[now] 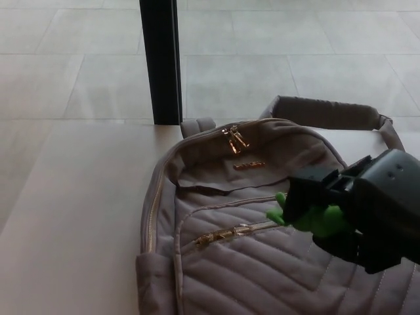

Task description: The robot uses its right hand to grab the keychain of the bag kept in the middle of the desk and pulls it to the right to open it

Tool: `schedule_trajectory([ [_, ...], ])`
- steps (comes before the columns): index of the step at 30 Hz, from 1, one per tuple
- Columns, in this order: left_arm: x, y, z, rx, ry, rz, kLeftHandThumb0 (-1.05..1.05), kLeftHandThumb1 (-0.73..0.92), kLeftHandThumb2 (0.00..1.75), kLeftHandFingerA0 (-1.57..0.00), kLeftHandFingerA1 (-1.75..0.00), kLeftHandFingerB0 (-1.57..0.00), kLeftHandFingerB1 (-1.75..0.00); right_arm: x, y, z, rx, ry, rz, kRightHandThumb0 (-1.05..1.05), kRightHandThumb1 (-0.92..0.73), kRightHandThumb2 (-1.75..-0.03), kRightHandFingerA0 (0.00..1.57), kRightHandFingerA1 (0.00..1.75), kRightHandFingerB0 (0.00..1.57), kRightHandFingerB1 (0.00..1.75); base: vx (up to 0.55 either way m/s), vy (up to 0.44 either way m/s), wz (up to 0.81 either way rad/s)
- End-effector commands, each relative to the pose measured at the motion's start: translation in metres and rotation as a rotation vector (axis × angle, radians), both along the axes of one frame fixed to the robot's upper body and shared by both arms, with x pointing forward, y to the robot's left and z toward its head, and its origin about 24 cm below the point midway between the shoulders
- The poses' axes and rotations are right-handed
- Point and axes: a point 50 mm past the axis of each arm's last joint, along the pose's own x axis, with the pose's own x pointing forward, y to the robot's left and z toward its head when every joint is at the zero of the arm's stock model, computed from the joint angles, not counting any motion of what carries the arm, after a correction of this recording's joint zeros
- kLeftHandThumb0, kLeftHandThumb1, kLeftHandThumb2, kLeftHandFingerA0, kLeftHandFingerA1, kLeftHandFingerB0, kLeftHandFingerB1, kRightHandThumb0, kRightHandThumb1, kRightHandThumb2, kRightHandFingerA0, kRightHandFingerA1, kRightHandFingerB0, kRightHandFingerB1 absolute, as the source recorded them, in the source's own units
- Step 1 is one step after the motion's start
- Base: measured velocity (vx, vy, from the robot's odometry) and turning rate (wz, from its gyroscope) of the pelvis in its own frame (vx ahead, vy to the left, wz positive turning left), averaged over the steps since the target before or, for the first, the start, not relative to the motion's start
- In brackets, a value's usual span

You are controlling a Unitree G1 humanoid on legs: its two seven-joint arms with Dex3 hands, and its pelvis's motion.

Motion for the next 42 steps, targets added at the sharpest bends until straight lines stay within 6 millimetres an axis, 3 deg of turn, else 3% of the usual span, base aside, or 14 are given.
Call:
schedule_trajectory([
  [1, -0.001, 0.004, 0.004, 0.047, 0.005, -0.023, -0.85, 0.92, 0.76, -0.56, -0.53, -0.55, -0.45, 0.014, -0.018, -0.015, -0.105, 0.062, -0.034, -0.35, -0.39, -1.34, 1.11, 1.75, 0.9, 1.42, 0.0, 0.0, 0.0],
  [2, -0.001, 0.002, 0.002, 0.039, 0.008, -0.019, -0.85, 0.92, 0.76, -0.56, -0.53, -0.55, -0.45, 0.016, -0.023, -0.019, -0.13, 0.069, -0.048, -0.41, -0.48, -1.24, 1.34, 1.44, 0.97, 1.09, 0.0, 0.0, 0.0],
  [4, -0.002, 0.002, 0.001, 0.016, 0.009, -0.006, -0.86, 0.92, 0.75, -0.55, -0.52, -0.53, -0.45, 0.022, -0.036, -0.03, -0.173, 0.11, -0.088, -0.41, -0.44, -1.19, 1.32, 1.44, 1.03, 1.21, 0.0, 0.0, 0.0],
  [10, -0.004, 0.002, 0.001, 0.018, 0.016, -0.002, -0.87, 0.92, 0.75, -0.54, -0.53, -0.53, -0.45, 0.03, -0.056, -0.041, -0.249, 0.139, -0.156, -0.36, -0.44, -1.13, 1.27, 1.41, 0.97, 1.18, 0.0, 0.0, 0.0],
  [11, -0.005, 0.002, 0.0, 0.025, 0.02, -0.004, -0.88, 0.92, 0.75, -0.56, -0.54, -0.54, -0.46, 0.032, -0.058, -0.039, -0.258, 0.135, -0.163, -0.21, -0.46, -1.1, 1.12, 1.75, 0.79, 1.32, 0.0, 0.0, 0.0],
  [12, -0.006, 0.002, 0.001, 0.033, 0.026, -0.008, -0.88, 0.92, 0.75, -0.56, -0.54, -0.54, -0.46, 0.034, -0.061, -0.038, -0.267, 0.127, -0.171, -0.21, -0.46, -1.1, 1.12, 1.75, 0.79, 1.32, 0.0, 0.0, 0.0],
  [13, -0.007, 0.002, 0.001, 0.026, 0.027, -0.007, -0.87, 0.92, 0.76, -0.54, -0.53, -0.53, -0.45, 0.038, -0.062, -0.035, -0.266, 0.105, -0.173, -0.25, -0.44, -1.08, 0.99, 1.75, 0.84, 1.36, 0.0, 0.0, 0.0],
  [14, -0.008, 0.002, 0.001, 0.028, 0.03, -0.007, -0.89, 0.92, 0.75, -0.55, -0.53, -0.54, -0.45, 0.039, -0.063, -0.033, -0.272, 0.109, -0.185, -0.19, -0.46, -1.08, 1.12, 1.73, 0.76, 1.33, 0.0, 0.0, 0.0],
  [15, -0.008, 0.002, 0.001, 0.029, 0.031, -0.007, -0.89, 0.92, 0.75, -0.55, -0.53, -0.54, -0.45, 0.04, -0.064, -0.031, -0.275, 0.11, -0.189, -0.19, -0.46, -1.08, 1.12, 1.73, 0.76, 1.33, 0.0, 0.0, 0.0],
  [16, -0.008, 0.003, 0.0, 0.016, 0.026, 0.018, -0.92, 0.92, 0.73, -0.55, -0.53, -0.54, -0.45, 0.045, -0.066, -0.024, -0.276, 0.094, -0.202, -0.26, -0.46, -1.01, 0.96, 1.75, 0.75, 1.51, 0.0, 0.0, 0.0],
  [17, -0.01, 0.003, 0.0, 0.014, 0.019, 0.019, -0.89, 0.92, 0.73, -0.55, -0.53, -0.55, -0.46, 0.048, -0.067, -0.019, -0.26, 0.076, -0.211, -0.27, -0.43, -1.09, 0.96, 1.75, 0.75, 1.54, 0.0, 0.0, 0.0],
  [29, -0.016, 0.001, -0.002, 0.011, 0.056, 0.006, -0.86, 0.92, 0.75, -0.55, -0.5, -0.52, -0.45, 0.051, -0.07, 0.002, -0.22, -0.017, -0.223, -0.27, -0.35, -1.15, 0.97, 1.75, 0.73, 1.62, 0.0, 0.0, 0.0],
  [31, -0.016, 0.001, -0.002, 0.011, 0.053, 0.003, -0.86, 0.92, 0.75, -0.55, -0.5, -0.52, -0.45, 0.051, -0.076, 0.006, -0.229, -0.029, -0.244, -0.25, -0.37, -1.17, 0.95, 1.75, 0.79, 1.56, 0.0, 0.0, 0.0],
  [42, -0.018, 0.002, -0.002, 0.025, 0.068, 0.004, -0.88, 0.92, 0.76, -0.56, -0.5, -0.51, -0.44, 0.045, -0.128, 0.012, -0.31, -0.014, -0.387, -0.24, -0.47, -0.98, 0.93, 1.75, 0.72, 1.55, 0.0, 0.0, 0.0],
])
